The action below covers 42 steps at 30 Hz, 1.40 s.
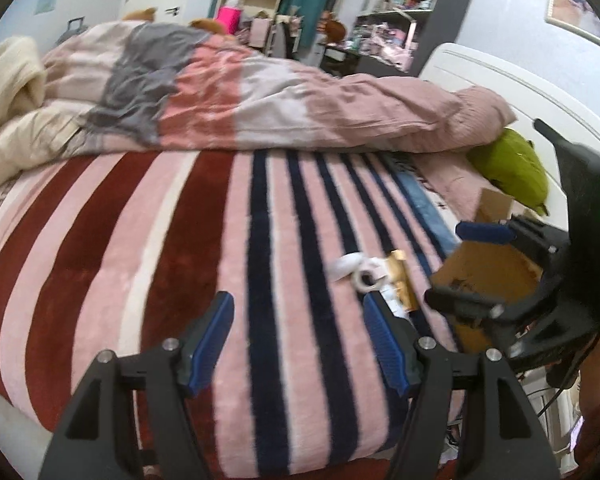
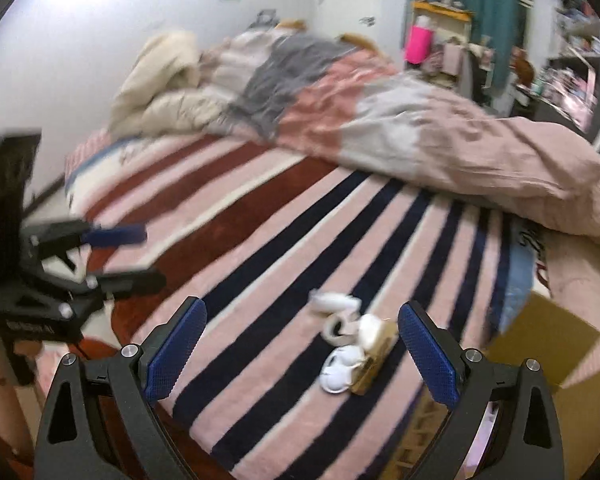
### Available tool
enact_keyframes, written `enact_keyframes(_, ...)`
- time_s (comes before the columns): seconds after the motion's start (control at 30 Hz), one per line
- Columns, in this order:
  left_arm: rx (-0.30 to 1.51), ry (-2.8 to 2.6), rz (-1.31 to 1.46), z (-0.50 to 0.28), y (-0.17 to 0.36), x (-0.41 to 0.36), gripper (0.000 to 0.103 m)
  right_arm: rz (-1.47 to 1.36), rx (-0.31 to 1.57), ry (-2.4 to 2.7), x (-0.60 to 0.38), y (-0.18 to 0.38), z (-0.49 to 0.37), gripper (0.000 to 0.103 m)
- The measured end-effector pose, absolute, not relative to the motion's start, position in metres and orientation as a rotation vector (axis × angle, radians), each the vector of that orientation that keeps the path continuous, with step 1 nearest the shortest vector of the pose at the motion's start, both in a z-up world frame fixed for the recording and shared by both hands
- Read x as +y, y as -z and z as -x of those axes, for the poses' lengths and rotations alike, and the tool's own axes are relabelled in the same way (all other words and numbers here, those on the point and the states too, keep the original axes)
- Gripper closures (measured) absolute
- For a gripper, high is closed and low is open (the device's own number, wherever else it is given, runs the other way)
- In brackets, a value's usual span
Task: Organize rigid objects
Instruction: 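Grasp the clear tape roll with the right gripper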
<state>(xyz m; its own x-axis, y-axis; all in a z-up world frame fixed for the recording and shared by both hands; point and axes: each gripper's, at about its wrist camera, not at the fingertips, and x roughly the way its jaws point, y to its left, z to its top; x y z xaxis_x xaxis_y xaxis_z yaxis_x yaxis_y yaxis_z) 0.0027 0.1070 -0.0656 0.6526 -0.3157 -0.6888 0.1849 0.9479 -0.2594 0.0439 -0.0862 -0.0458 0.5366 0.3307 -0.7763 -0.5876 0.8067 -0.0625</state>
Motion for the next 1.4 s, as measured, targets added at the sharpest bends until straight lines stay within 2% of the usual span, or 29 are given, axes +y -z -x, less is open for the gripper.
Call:
enact_keyframes(0.1,0.83,0.269,0.182,-0.004,0.078,0.117,0.039,0.441,0.887,-0.491,-0.071,0.084,-0.053,0.01)
enact_keyframes(0.17,0.836,0.268,0.193,-0.005,0.085,0.123,0.039,0.493,0.904,-0.44,-0.071,0.105,-0.059,0.018)
enact_keyframes(0.23,0.839,0.266,0.206,-0.005,0.09,0.128,0.032,0.534,0.921,-0.388,-0.074,0.124,-0.067,0.021)
enact_keyframes(0.33,0.841,0.266,0.226,-0.006,0.095,0.133,0.029,0.583,0.927,-0.344,-0.079,0.144,-0.076,0.039)
enact_keyframes(0.4,0.841,0.265,0.227,-0.007,0.095,0.134,0.029,0.644,0.922,-0.324,-0.079,0.158,-0.081,0.044)
enact_keyframes(0.47,0.839,0.264,0.222,-0.007,0.095,0.133,0.029,0.681,0.928,-0.314,-0.077,0.167,-0.084,0.062)
enact_keyframes(0.53,0.838,0.266,0.219,-0.006,0.094,0.133,0.029,0.687,0.949,-0.301,-0.079,0.174,-0.09,0.069)
enact_keyframes(0.6,0.84,0.269,0.212,-0.007,0.093,0.131,0.029,0.661,0.945,-0.309,-0.083,0.174,-0.092,0.071)
enact_keyframes(0.63,0.841,0.27,0.209,-0.007,0.092,0.13,0.029,0.644,0.943,-0.312,-0.085,0.171,-0.091,0.079)
enact_keyframes(0.67,0.842,0.275,0.208,-0.008,0.091,0.128,0.029,0.631,0.944,-0.318,-0.085,0.169,-0.091,0.095)
enact_keyframes(0.83,0.833,0.291,0.204,-0.006,0.083,0.117,0.029,0.575,0.943,-0.379,-0.086,0.157,-0.084,0.096)
enact_keyframes(0.87,0.831,0.293,0.199,-0.005,0.081,0.115,0.029,0.57,0.94,-0.383,-0.086,0.157,-0.084,0.091)
enact_keyframes(0.9,0.83,0.294,0.194,-0.005,0.08,0.114,0.029,0.565,0.938,-0.382,-0.086,0.157,-0.085,0.085)
enact_keyframes(0.93,0.83,0.294,0.187,-0.004,0.079,0.112,0.029,0.557,0.934,-0.376,-0.087,0.158,-0.088,0.064)
enact_keyframes(0.97,0.83,0.292,0.184,-0.003,0.079,0.112,0.029,0.539,0.923,-0.369,-0.088,0.159,-0.092,0.05)
enact_keyframes(1.17,0.849,0.267,0.185,-0.005,0.085,0.117,0.029,0.536,0.921,-0.354,-0.085,0.173,-0.112,0.05)
enact_keyframes(1.2,0.851,0.266,0.185,-0.005,0.085,0.118,0.029,0.562,0.906,-0.343,-0.083,0.174,-0.112,0.058)
enact_keyframes(1.23,0.852,0.265,0.186,-0.006,0.086,0.119,0.029,0.582,0.894,-0.338,-0.081,0.174,-0.11,0.06)
enact_keyframes(1.4,0.848,0.28,0.19,-0.006,0.084,0.116,0.029,0.562,0.893,-0.376,-0.082,0.167,-0.1,0.06)
